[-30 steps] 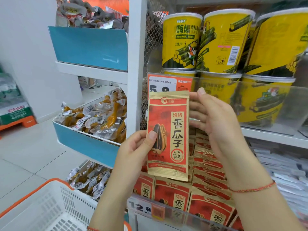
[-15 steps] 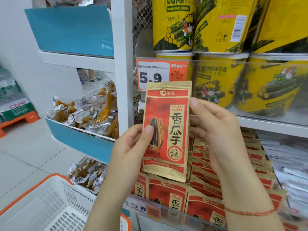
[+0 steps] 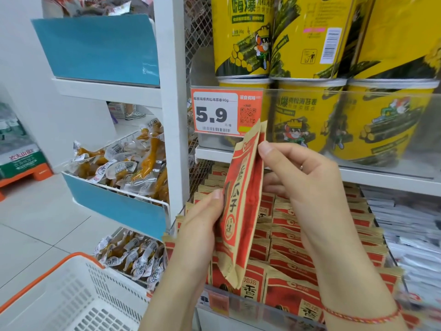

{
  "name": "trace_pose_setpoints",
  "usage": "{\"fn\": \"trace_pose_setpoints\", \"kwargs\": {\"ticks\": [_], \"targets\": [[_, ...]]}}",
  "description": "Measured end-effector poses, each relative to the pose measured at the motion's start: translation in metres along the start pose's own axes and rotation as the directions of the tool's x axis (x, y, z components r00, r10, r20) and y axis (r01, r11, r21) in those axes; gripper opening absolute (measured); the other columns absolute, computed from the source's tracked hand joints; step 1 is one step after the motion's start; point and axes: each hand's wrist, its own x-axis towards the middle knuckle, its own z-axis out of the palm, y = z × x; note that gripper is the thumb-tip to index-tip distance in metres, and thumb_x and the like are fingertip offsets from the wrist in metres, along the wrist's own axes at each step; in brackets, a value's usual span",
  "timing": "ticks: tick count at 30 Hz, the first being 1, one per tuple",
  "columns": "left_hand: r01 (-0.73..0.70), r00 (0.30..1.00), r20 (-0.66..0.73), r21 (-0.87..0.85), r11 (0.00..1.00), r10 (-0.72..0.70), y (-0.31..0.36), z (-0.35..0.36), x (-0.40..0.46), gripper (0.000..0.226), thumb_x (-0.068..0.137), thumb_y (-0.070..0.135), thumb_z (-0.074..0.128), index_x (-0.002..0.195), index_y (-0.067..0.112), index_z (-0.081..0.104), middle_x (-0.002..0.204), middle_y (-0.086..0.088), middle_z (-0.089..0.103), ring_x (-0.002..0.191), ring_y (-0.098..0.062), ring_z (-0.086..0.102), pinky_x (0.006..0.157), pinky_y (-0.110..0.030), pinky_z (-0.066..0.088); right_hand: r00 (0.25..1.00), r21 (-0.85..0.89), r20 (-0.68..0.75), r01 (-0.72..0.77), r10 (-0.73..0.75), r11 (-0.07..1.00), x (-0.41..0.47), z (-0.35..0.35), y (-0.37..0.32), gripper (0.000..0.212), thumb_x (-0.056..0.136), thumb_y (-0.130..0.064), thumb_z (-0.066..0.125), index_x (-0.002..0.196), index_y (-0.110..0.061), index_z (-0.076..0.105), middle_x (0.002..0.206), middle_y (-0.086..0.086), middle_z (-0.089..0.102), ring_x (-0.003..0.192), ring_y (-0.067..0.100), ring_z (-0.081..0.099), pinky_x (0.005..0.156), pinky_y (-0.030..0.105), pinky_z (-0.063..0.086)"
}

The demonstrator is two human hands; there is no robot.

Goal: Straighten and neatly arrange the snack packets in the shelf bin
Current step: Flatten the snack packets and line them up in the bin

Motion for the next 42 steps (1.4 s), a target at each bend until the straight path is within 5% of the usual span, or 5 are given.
{"fn": "trace_pose_setpoints", "kwargs": {"ticks": [16, 21, 25, 34, 42], "targets": [[-0.054, 0.998, -0.007, 0.036, 0.998, 0.055, -0.003, -0.006, 0.002, 0.036, 0.101, 0.030, 0.042, 0.095, 0.014, 0.073, 0.060, 0.001, 0.065, 0.045, -0.004, 0.056, 0.048, -0.019, 0.042, 0.996, 0.114, 0.090, -0.008, -0.002, 0.993, 0.001, 0.001, 0.004, 0.018, 0.093, -0.012, 0.054, 0.085, -0.005, 0.070, 0.070, 0.004, 0.071, 0.056, 0.009, 0.064, 0.055, 0.017, 0.051], [-0.083, 0.996, -0.014, 0.002, 0.997, 0.083, -0.007, -0.008, 0.003, 0.036, 0.100, 0.033, 0.042, 0.102, 0.018, 0.074, 0.091, -0.010, 0.074, 0.079, -0.019, 0.069, 0.075, -0.034, 0.054, 0.996, 0.101, 0.089, -0.019, 0.010, 0.995, 0.003, 0.000, 0.008, 0.018, 0.093, -0.015, 0.054, 0.086, -0.009, 0.070, 0.071, 0.005, 0.072, 0.057, 0.009, 0.064, 0.055, 0.017, 0.051], [-0.177, 0.978, -0.113, -0.011, 0.984, 0.175, -0.004, -0.008, 0.004, 0.034, 0.100, 0.035, 0.040, 0.099, 0.027, 0.072, 0.093, -0.002, 0.075, 0.081, -0.013, 0.070, 0.075, -0.031, 0.056, 0.990, 0.002, 0.143, -0.010, 0.009, 1.000, 0.002, 0.001, 0.012, 0.015, 0.091, -0.016, 0.058, 0.092, -0.010, 0.071, 0.083, 0.008, 0.075, 0.071, 0.018, 0.068, 0.063, 0.030, 0.057], [-0.258, 0.929, -0.349, -0.368, 0.893, 0.124, 0.005, -0.026, 0.013, 0.033, 0.105, 0.027, 0.033, 0.103, 0.015, 0.064, 0.082, -0.001, 0.071, 0.069, -0.010, 0.067, 0.055, -0.023, 0.055, 0.806, -0.263, 0.556, -0.062, 0.204, 0.963, -0.005, 0.010, 0.022, 0.013, 0.087, -0.020, 0.066, 0.098, -0.020, 0.073, 0.086, -0.005, 0.073, 0.073, 0.005, 0.066, 0.070, 0.023, 0.054], [-0.179, 0.957, -0.287, -0.506, 0.844, 0.032, 0.003, -0.035, 0.014, 0.035, 0.105, 0.031, 0.034, 0.090, 0.015, 0.060, 0.070, 0.000, 0.063, 0.057, -0.009, 0.058, 0.054, -0.023, 0.050, 0.717, -0.212, 0.665, -0.088, 0.210, 0.973, -0.007, 0.014, 0.019, 0.013, 0.082, -0.028, 0.061, 0.081, -0.019, 0.070, 0.075, -0.011, 0.070, 0.075, 0.009, 0.069, 0.075, 0.029, 0.055]]}}
